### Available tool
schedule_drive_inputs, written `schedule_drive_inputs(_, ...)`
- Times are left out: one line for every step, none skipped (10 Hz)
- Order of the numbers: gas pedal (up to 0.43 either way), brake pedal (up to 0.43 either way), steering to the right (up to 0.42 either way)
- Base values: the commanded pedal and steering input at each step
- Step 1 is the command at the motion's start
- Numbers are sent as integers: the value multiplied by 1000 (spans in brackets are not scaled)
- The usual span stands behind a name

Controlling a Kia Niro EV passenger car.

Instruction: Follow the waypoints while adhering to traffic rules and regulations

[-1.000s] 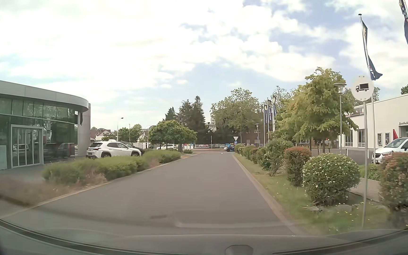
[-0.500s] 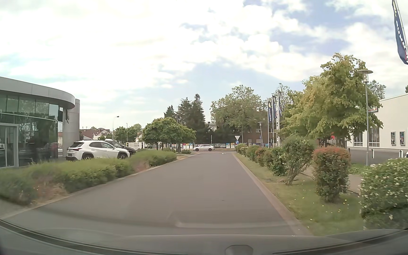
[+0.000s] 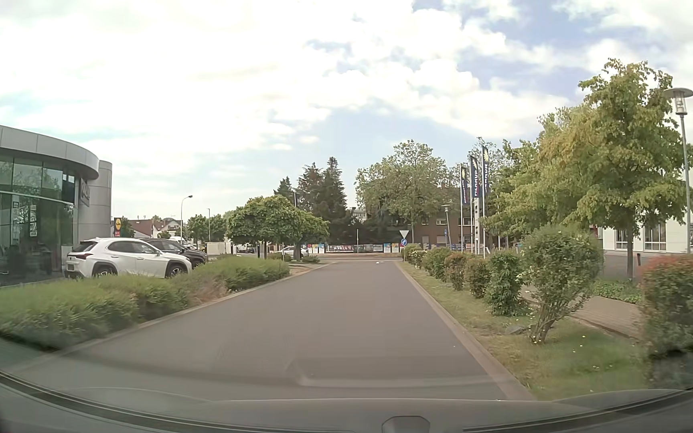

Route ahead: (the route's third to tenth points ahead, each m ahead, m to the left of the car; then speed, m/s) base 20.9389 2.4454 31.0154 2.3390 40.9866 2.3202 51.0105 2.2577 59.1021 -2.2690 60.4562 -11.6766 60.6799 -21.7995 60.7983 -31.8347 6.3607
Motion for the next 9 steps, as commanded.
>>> schedule_drive_inputs(20, 30, 3)
schedule_drive_inputs(20, 30, 3)
schedule_drive_inputs(20, 30, 3)
schedule_drive_inputs(20, 30, 3)
schedule_drive_inputs(8, 30, 3)
schedule_drive_inputs(8, 30, 3)
schedule_drive_inputs(8, 30, 3)
schedule_drive_inputs(8, 24, 3)
schedule_drive_inputs(8, 30, 3)
